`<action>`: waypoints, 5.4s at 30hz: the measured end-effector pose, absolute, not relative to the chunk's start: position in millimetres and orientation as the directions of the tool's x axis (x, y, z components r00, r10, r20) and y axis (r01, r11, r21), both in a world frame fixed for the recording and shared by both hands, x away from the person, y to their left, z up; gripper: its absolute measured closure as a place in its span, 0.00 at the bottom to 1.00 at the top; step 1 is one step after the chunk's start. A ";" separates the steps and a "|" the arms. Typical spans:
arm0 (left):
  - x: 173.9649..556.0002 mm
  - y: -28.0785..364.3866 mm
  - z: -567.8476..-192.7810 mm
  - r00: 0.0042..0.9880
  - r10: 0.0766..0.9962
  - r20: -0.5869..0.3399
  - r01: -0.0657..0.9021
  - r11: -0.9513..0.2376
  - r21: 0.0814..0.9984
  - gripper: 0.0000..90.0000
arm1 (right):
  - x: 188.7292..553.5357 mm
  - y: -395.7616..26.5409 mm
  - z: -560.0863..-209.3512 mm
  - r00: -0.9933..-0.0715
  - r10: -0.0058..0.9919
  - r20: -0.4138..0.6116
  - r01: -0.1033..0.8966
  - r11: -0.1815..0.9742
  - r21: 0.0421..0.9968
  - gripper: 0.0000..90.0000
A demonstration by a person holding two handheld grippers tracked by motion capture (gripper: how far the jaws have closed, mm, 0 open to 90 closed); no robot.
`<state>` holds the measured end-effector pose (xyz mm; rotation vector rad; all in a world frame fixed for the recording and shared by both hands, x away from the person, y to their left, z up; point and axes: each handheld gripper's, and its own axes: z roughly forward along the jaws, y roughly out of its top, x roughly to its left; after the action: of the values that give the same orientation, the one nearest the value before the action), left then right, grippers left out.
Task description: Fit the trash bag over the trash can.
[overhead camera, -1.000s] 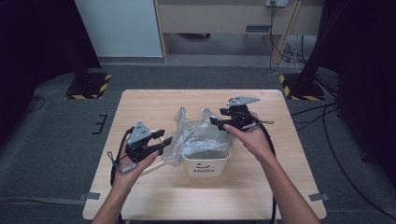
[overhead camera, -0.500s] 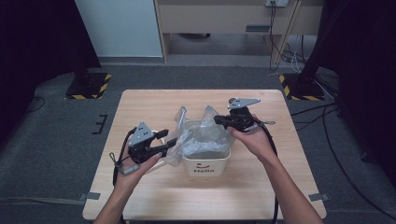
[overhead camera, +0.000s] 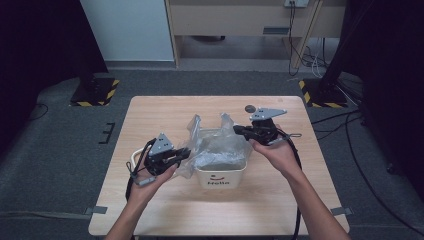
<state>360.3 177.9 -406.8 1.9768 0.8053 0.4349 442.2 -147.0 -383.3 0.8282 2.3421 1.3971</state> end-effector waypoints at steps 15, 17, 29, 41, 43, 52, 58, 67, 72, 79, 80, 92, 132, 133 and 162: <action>337.7 172.9 -411.2 0.711 0.703 -0.025 0.328 -0.300 0.896 1.00 | 398.4 -181.2 -383.3 -0.796 0.605 0.026 0.265 0.310 0.913 1.00; 335.2 173.0 -413.9 0.711 0.703 -0.026 0.330 -0.301 0.895 1.00 | 391.8 -184.0 -385.5 -0.798 0.602 0.028 0.262 0.306 0.915 1.00; 326.2 178.6 -423.7 0.706 0.706 -0.058 0.340 -0.266 0.902 1.00 | 363.9 -197.4 -400.1 -0.793 0.609 0.023 0.262 0.305 0.915 1.00; 320.7 174.7 -432.3 0.706 0.707 -0.050 0.343 -0.280 0.896 1.00 | 349.3 -193.5 -426.9 -0.800 0.600 0.023 0.294 0.357 0.887 1.00; 318.6 174.9 -431.4 0.703 0.709 -0.050 0.339 -0.273 0.900 1.00 | 346.7 -192.6 -427.2 -0.802 0.597 0.022 0.293 0.360 0.886 1.00; 314.7 171.6 -434.2 0.719 0.693 -0.057 0.346 -0.285 0.894 0.99 | 337.4 -195.9 -434.2 -0.805 0.593 0.034 0.310 0.371 0.875 1.00; 319.1 166.0 -439.6 0.700 0.713 -0.049 0.354 -0.286 0.891 0.99 | 337.0 -184.7 -442.7 -0.812 0.583 0.036 0.313 0.382 0.869 1.00; 327.8 171.6 -446.0 0.659 0.751 -0.043 0.352 -0.257 0.900 1.00 | 349.4 -173.2 -445.7 -0.795 0.605 0.038 0.312 0.355 0.881 1.00; 323.9 176.6 -448.3 0.667 0.744 -0.047 0.360 -0.266 0.894 1.00 | 343.9 -176.3 -449.5 -0.807 0.589 0.029 0.301 0.369 0.879 1.00; 332.4 181.5 -459.5 0.646 0.758 -0.095 0.419 -0.247 0.874 1.00 | 343.1 -176.9 -465.7 -0.812 0.583 0.024 0.328 0.421 0.846 1.00; 333.4 181.5 -460.5 0.643 0.760 -0.097 0.426 -0.249 0.870 1.00 | 344.2 -176.9 -467.2 -0.813 0.582 0.028 0.330 0.419 0.846 1.00; 347.0 175.9 -475.3 0.628 0.775 -0.069 0.486 -0.322 0.812 0.97 | 354.2 -171.7 -479.2 -0.814 0.579 0.040 0.374 0.471 0.799 1.00; 359.9 171.6 -499.9 0.648 0.761 -0.019 0.515 -0.419 0.748 0.97 | 367.7 -168.4 -502.4 -0.805 0.591 0.044 0.429 0.530 0.731 1.00; 359.8 171.9 -500.0 0.649 0.761 -0.019 0.514 -0.420 0.748 0.97 | 366.8 -169.0 -502.9 -0.805 0.591 0.045 0.431 0.530 0.730 1.00; 329.4 197.7 -459.8 0.648 0.762 0.023 0.369 -0.340 0.865 0.51 | 350.1 -212.5 -455.7 -0.719 0.695 -0.014 0.366 0.396 0.842 0.52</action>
<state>329.4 197.7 -459.8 1.9512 0.8862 0.5412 350.1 -212.5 -455.7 0.9168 2.2951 1.2473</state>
